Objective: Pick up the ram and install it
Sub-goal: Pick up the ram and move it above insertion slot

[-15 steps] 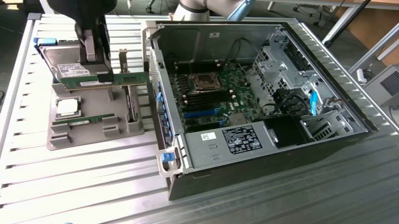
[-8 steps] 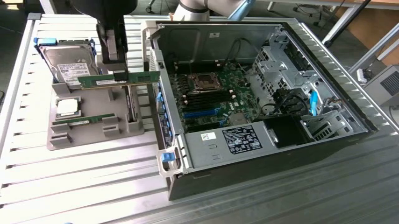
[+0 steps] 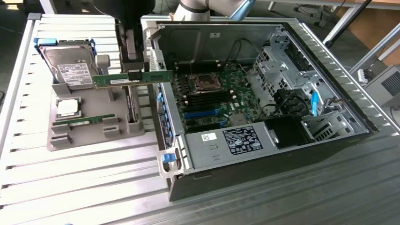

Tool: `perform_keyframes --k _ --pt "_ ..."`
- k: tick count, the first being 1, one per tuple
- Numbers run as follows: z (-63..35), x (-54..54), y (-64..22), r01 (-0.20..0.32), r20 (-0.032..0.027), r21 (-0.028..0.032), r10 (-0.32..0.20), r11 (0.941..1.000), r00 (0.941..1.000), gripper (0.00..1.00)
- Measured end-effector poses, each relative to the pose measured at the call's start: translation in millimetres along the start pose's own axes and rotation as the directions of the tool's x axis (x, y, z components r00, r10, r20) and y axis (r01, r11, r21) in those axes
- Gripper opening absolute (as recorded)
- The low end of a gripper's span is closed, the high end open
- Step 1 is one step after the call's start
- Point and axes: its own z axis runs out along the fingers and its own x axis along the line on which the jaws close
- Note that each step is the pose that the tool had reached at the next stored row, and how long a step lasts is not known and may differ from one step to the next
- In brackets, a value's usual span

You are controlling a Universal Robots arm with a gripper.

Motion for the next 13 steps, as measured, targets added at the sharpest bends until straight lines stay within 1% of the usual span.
perform_keyframes --k 4,7,10,11,13 --pt "0.4 -0.3 -15.4 0.000 0.0001 -0.0001 0.000 1.0000 1.0000 0.11" --pt "0.7 -0.4 -19.2 0.000 0.0000 -0.0005 0.000 1.0000 1.0000 0.11" --pt "1.2 -0.4 -21.3 0.000 0.0001 -0.0007 0.000 1.0000 1.0000 0.11" --pt "1.3 -0.5 -23.3 0.000 -0.0001 -0.0008 0.000 1.0000 1.0000 0.11" --pt "1.9 -0.5 -32.0 0.000 0.0000 -0.0007 0.000 1.0000 1.0000 0.11"
